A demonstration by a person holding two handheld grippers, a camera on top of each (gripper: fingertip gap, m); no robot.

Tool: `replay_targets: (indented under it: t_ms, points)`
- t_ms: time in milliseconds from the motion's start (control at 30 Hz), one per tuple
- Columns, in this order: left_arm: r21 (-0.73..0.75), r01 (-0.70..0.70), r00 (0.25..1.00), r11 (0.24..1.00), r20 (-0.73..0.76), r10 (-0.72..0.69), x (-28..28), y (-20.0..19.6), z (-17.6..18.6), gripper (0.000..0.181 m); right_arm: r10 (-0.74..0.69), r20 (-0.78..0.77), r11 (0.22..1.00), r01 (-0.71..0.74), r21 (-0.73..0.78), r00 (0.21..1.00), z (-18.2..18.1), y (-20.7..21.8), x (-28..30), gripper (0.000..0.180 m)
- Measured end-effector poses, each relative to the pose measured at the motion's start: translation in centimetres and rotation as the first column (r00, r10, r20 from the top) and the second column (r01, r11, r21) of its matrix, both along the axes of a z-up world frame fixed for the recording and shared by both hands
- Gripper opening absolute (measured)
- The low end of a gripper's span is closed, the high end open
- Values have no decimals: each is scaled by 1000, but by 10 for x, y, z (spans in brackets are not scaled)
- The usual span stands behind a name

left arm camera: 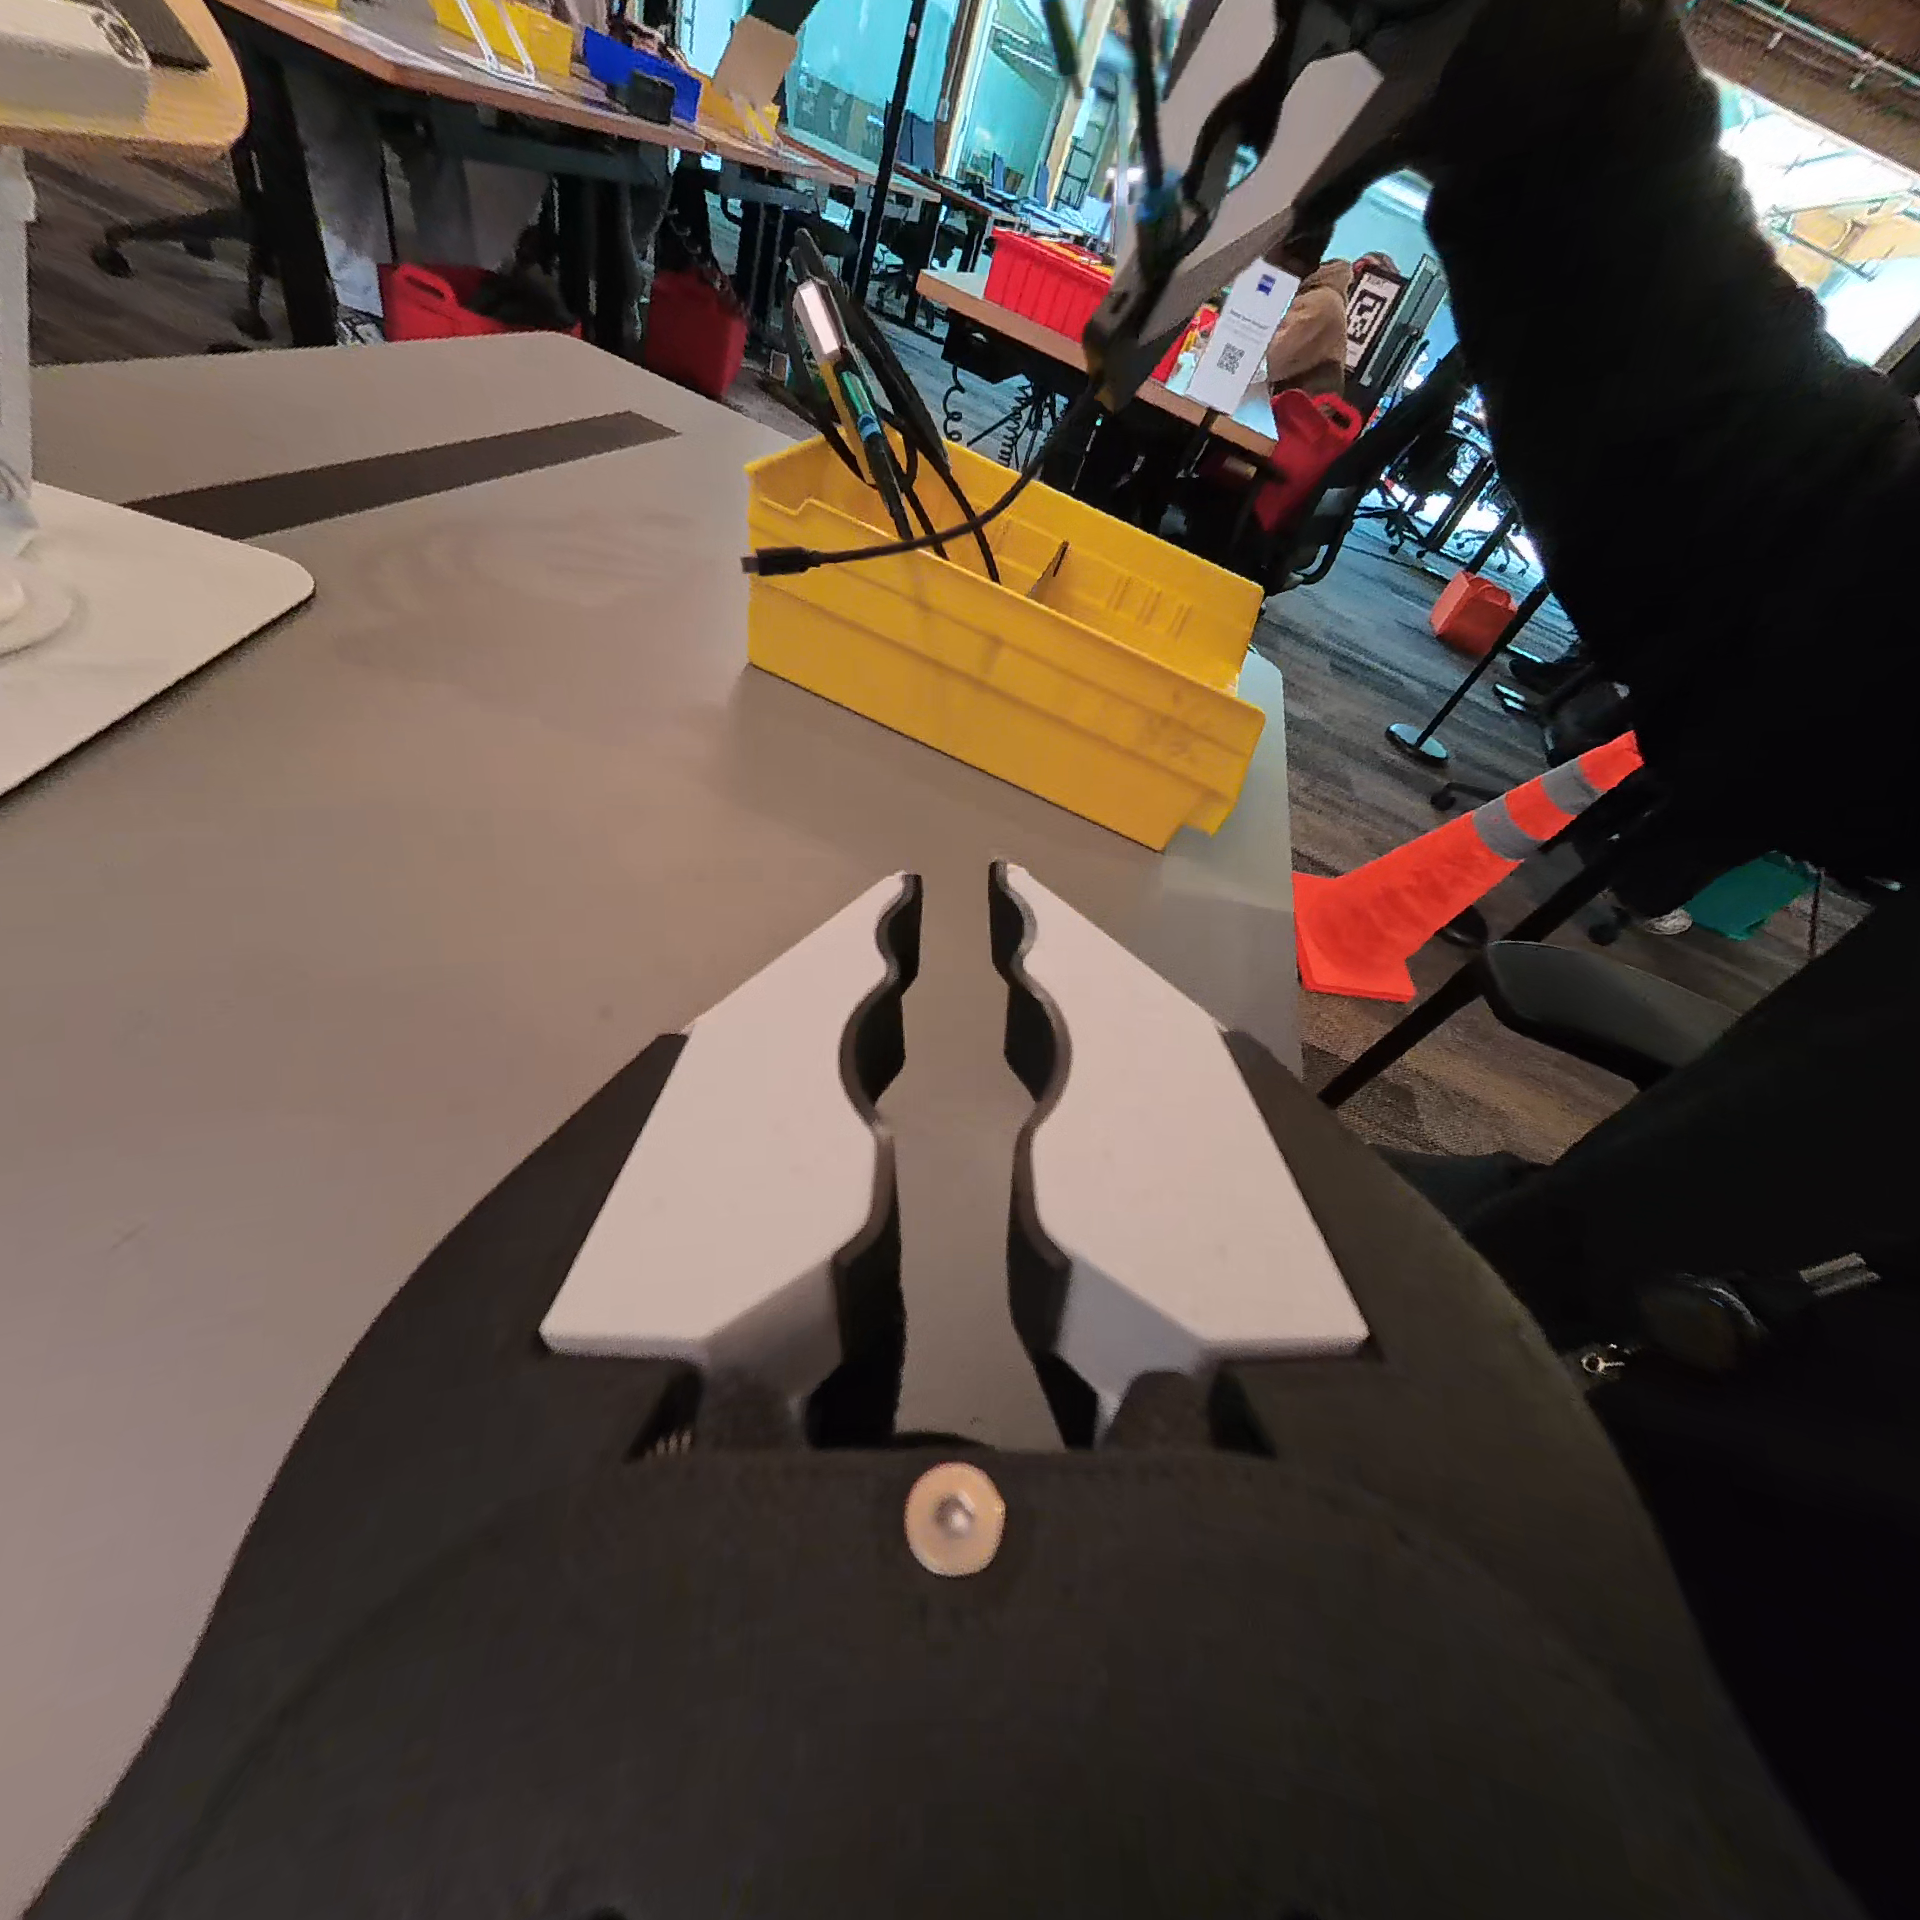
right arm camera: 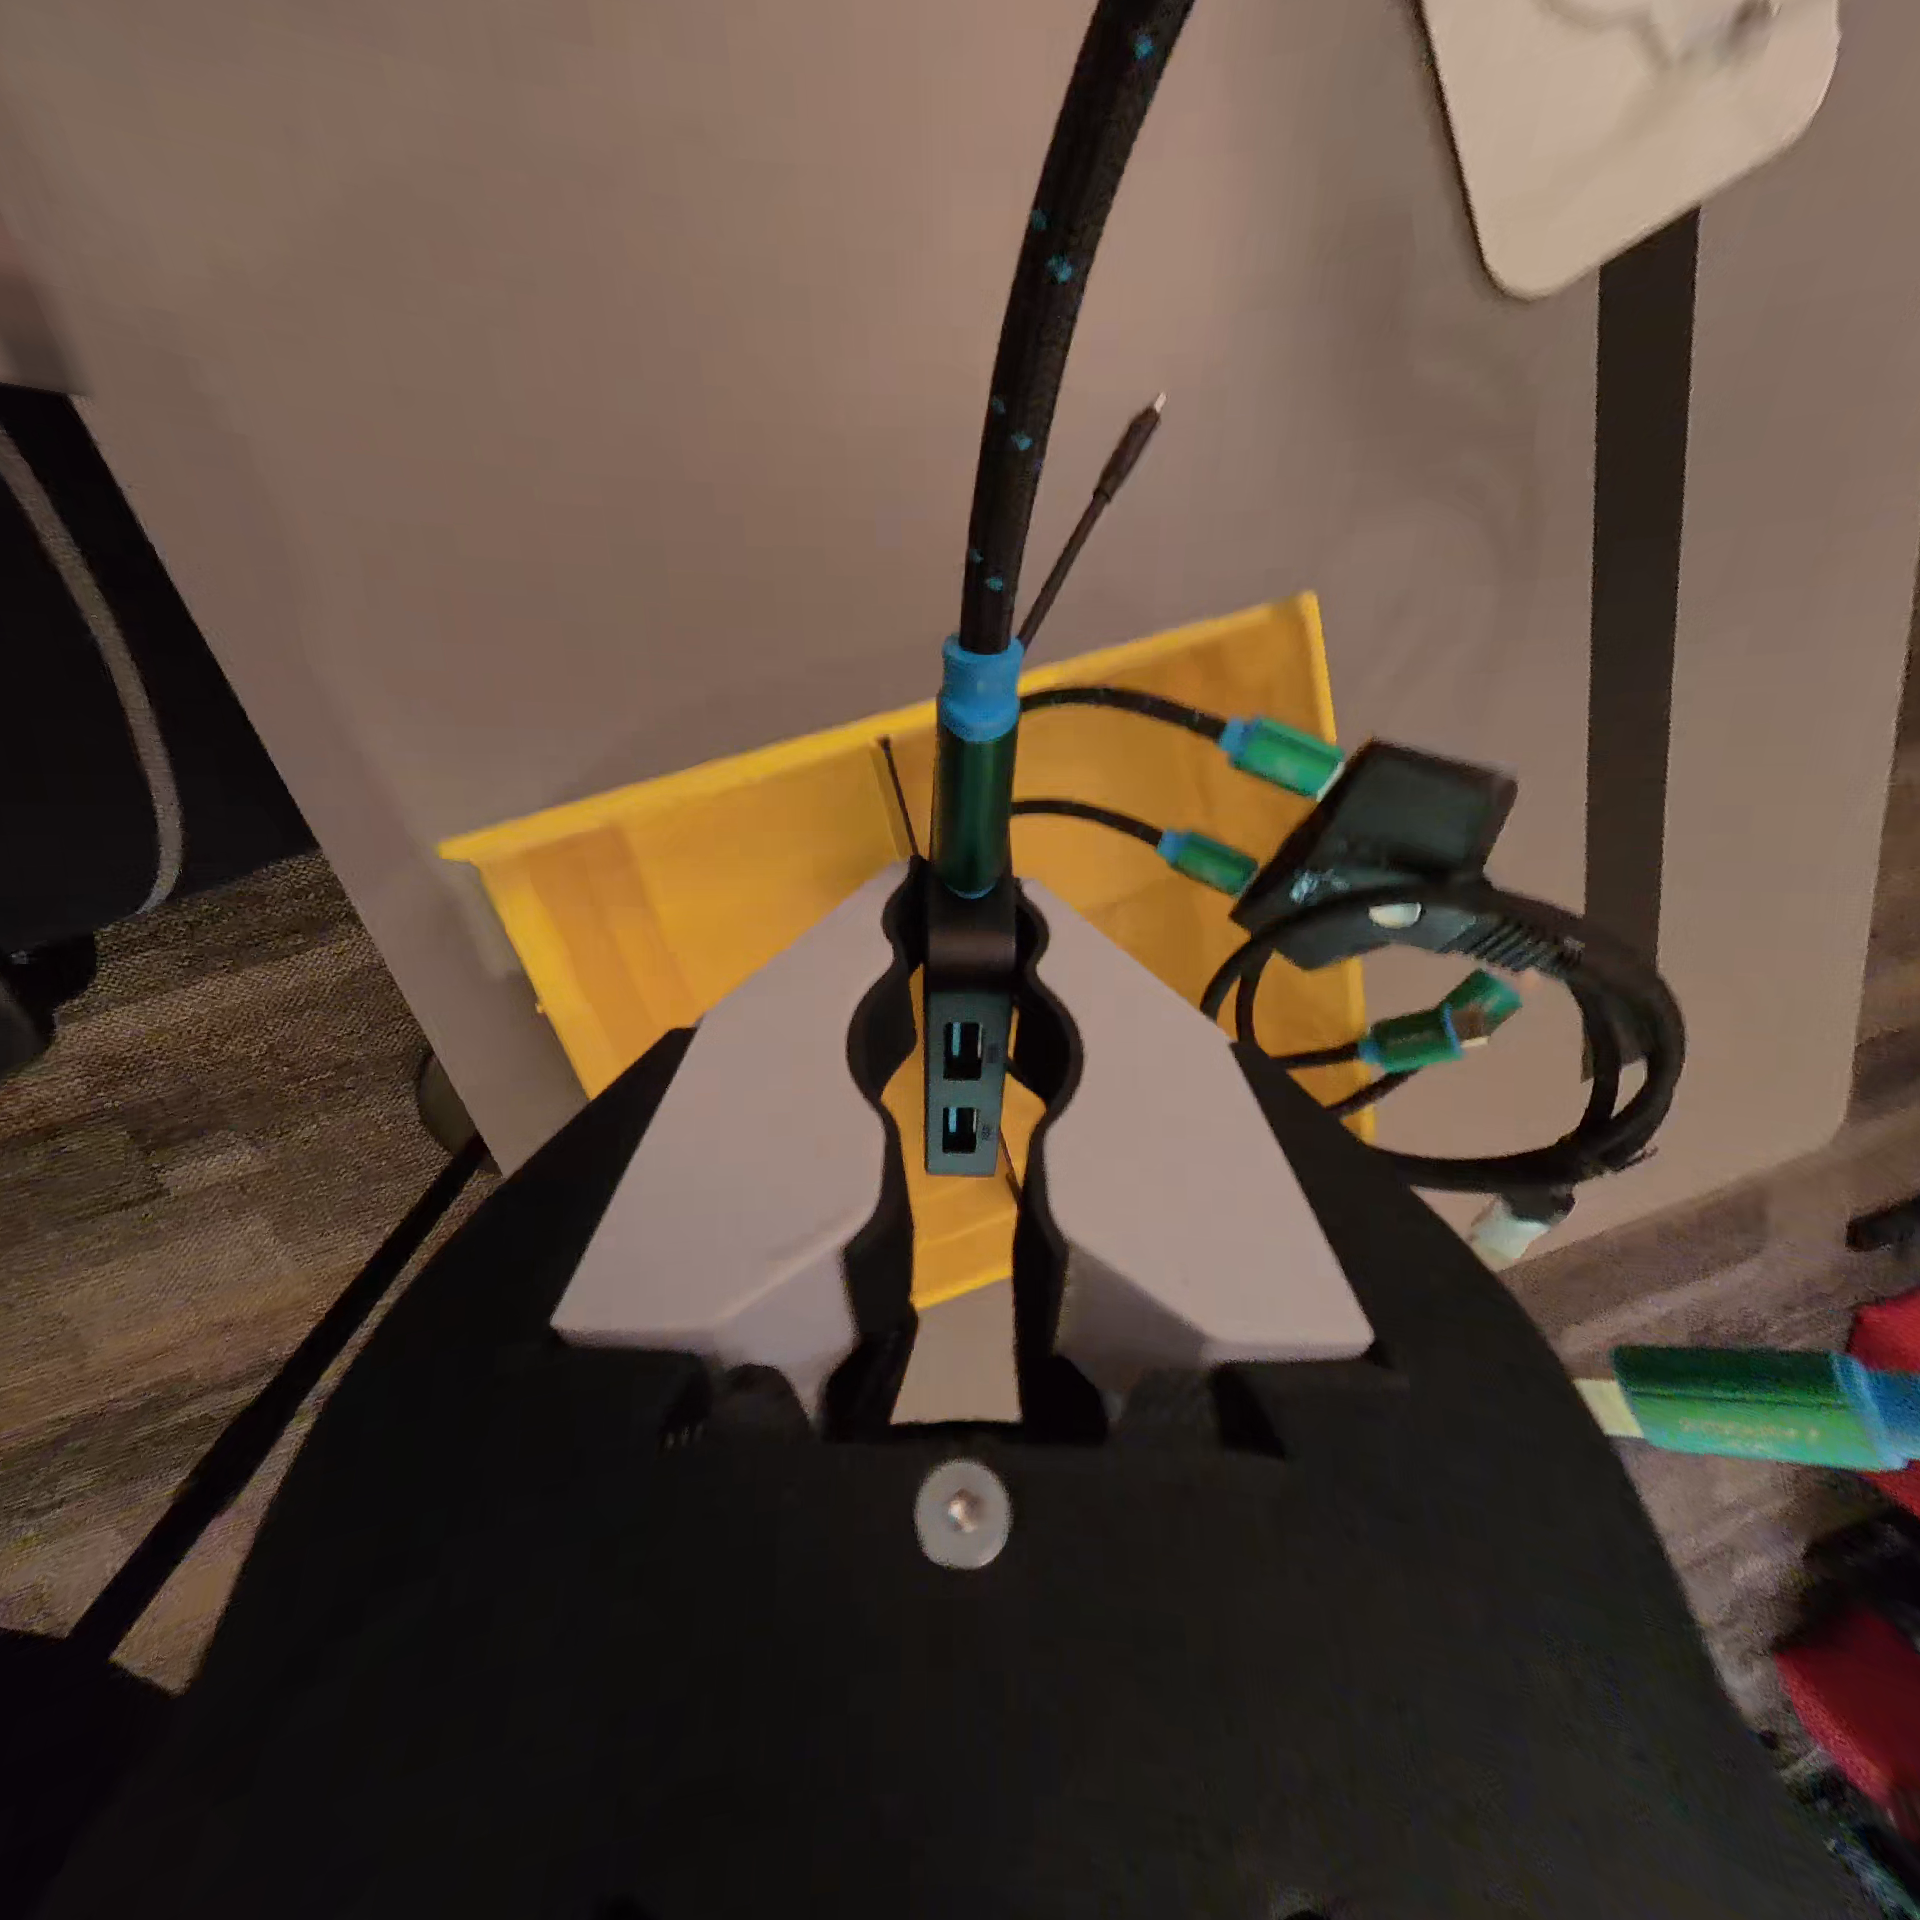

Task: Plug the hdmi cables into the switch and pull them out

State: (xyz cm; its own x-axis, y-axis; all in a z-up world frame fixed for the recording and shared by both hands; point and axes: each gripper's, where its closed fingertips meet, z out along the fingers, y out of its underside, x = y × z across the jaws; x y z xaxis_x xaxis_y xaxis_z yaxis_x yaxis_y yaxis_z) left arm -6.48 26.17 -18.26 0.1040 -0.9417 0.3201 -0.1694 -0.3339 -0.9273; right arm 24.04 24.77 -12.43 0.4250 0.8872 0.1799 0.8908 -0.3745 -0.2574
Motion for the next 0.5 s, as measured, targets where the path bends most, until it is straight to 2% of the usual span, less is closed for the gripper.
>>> replay_targets:
  t_ms: [200,500]
  points:
    - [-14,-7,1000,1000,-27,6,2,1,-8,10,-83,124,995,89,-40,989,-29,11,52,10]
    - [-43,3,999,999,-54,-5,8,1,-22,10,-73,240,972,123,-201,968,-81,16,74,11]
